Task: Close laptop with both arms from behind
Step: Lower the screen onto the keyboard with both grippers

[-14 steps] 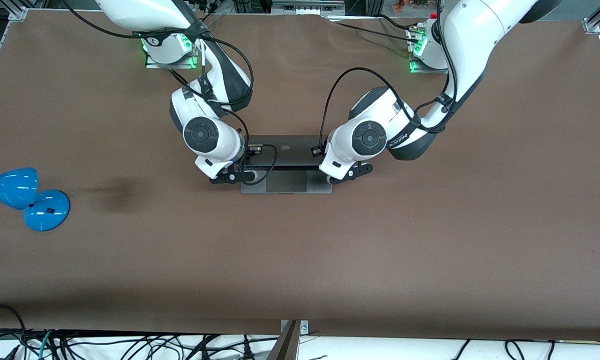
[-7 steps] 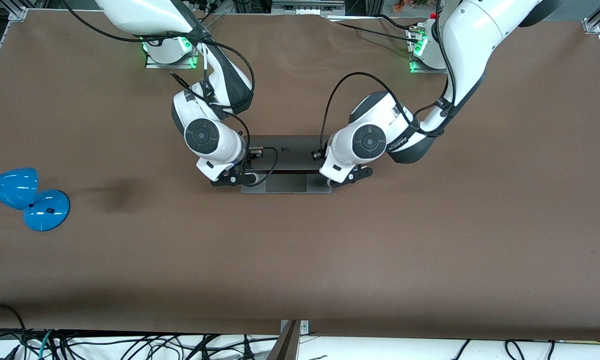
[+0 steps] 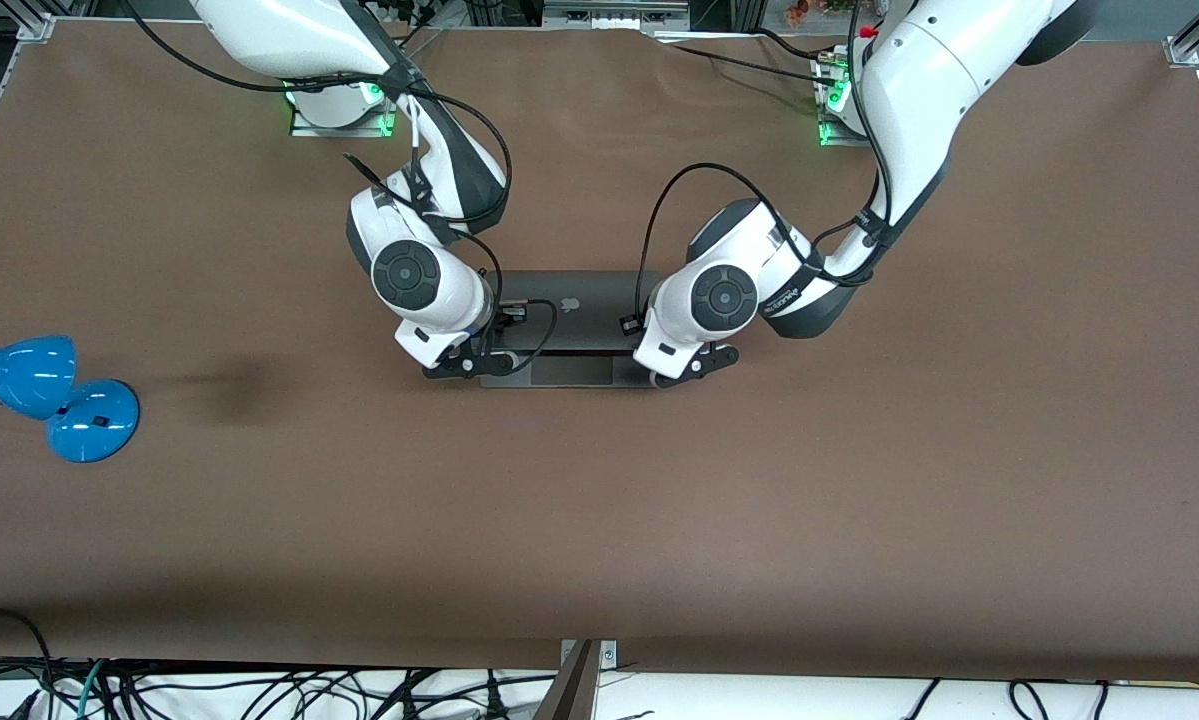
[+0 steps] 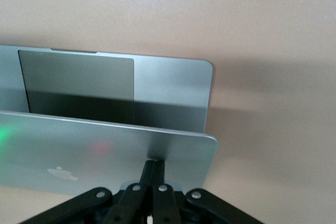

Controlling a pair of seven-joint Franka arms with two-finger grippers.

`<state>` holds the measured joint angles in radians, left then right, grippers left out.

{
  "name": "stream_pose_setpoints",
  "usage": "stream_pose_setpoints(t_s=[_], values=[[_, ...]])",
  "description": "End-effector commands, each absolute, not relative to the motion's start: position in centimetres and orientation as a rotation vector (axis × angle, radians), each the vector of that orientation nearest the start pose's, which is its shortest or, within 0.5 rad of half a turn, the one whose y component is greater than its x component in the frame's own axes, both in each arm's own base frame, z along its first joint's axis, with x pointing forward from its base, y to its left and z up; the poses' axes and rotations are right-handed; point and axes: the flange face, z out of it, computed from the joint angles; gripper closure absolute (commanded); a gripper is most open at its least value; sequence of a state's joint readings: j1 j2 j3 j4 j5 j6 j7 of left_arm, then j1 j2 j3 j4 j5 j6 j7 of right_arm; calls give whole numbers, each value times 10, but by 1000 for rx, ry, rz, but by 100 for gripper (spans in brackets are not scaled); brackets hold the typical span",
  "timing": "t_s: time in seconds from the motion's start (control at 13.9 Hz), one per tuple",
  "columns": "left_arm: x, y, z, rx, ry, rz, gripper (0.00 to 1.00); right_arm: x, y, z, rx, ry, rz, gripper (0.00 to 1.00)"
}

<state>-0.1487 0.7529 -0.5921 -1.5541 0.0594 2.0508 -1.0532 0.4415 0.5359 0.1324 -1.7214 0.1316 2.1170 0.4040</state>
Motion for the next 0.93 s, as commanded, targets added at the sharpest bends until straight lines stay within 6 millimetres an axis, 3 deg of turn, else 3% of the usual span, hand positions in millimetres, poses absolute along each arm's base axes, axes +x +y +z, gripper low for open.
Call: stream_pose_setpoints(t_s=[0.0, 0.86], values=[[556, -419, 245, -3163, -598, 536, 100, 559, 357, 264, -3032, -154, 274, 96], [563, -412, 208, -3148, -639, 504, 100, 576, 348, 241, -3008, -275, 227, 96]])
